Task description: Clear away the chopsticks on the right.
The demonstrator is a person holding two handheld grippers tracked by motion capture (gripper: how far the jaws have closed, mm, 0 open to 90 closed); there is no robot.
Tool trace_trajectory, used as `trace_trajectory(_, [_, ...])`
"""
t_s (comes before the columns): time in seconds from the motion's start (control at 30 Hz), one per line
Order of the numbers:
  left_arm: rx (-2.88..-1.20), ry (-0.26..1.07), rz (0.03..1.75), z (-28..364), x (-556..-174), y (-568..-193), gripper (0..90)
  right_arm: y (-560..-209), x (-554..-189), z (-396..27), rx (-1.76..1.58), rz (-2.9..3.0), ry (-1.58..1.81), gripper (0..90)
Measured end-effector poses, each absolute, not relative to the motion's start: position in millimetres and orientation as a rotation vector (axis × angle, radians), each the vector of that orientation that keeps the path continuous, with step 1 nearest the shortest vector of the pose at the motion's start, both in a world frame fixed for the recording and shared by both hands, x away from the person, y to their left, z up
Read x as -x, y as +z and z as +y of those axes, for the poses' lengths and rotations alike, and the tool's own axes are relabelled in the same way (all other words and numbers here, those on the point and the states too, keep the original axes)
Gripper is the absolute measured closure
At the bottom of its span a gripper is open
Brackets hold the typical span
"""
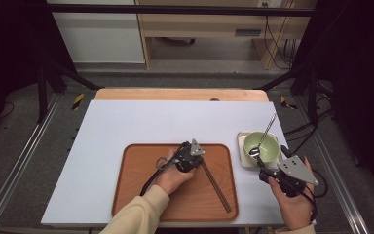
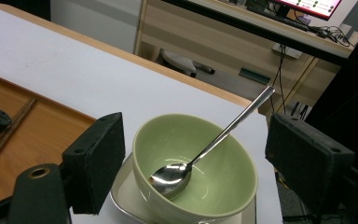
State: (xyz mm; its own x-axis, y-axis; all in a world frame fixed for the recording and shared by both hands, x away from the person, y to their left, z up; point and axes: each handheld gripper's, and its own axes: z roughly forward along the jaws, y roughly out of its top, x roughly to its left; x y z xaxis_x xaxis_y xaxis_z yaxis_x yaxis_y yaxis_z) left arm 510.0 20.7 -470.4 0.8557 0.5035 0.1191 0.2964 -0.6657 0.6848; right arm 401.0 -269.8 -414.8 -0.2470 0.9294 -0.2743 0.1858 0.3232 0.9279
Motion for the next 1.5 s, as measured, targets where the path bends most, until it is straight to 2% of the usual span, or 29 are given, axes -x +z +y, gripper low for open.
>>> trace_trajectory(0.8, [-2.334, 0.342, 0.486, -22, -513, -473, 89.5, -417, -404, -269, -1.039, 1.684, 1.001, 20.1])
trace_trajectory(1.5, [-2.313, 0.332, 0.475, -26, -511, -469, 89.4, -418, -405, -270, -1.050, 1.689, 0.994, 19.6])
